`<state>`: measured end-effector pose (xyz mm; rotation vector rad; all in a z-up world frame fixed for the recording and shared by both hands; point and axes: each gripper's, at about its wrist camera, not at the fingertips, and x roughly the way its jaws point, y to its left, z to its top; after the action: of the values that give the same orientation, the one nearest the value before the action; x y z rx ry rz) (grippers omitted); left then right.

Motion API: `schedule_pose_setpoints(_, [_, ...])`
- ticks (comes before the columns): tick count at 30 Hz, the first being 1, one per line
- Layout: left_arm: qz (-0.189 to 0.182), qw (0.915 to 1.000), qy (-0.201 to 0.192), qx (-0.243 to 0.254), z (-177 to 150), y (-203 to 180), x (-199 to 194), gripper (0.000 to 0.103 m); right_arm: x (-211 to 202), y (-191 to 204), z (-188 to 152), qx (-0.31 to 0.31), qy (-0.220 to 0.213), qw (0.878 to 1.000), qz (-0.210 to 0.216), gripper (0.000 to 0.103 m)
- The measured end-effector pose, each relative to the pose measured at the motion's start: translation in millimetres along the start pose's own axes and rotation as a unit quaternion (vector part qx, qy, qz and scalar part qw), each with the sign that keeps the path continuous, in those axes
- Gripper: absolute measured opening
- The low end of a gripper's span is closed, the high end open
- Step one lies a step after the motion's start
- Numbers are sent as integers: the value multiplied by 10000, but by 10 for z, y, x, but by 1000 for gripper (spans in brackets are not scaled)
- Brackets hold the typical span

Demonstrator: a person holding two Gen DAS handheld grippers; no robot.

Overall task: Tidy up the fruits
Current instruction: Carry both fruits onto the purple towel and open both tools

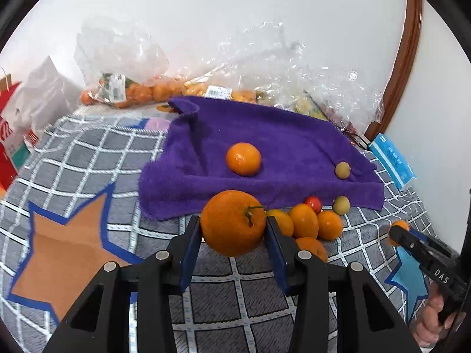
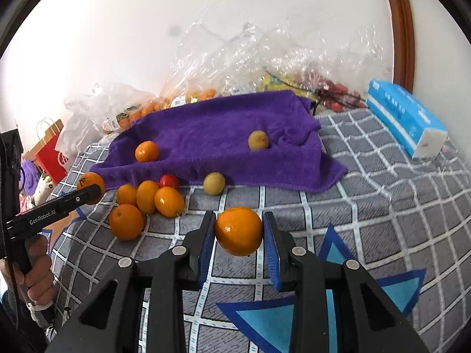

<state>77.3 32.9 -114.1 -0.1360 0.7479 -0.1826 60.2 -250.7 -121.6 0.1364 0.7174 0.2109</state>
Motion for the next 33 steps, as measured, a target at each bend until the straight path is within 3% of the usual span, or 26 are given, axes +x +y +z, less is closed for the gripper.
schedule_pose_setpoints(4, [-111, 9999, -89, -91, 147, -20, -191, 41, -107, 63, 211, -176, -184, 9997, -23, 32])
schedule_pose_setpoints(10, [131, 9998, -41, -124, 433, -59, -209, 41, -160, 74, 605, -294, -532, 9980, -183, 32])
schedule_pose_setpoints(22, [270, 9994, -119, -153, 893, 19, 238, 41, 195, -146, 1194, -303, -808, 9955, -388, 32])
schedule_pose_setpoints(26, [368, 9989, -121, -246, 970, 93, 450, 41, 389, -235, 1225, -195, -724, 9965, -357, 32])
schedule_pose_setpoints(33, [397, 9980, 171, -454, 835, 287, 733, 41, 845, -407, 1021, 4, -185, 9992, -361, 32])
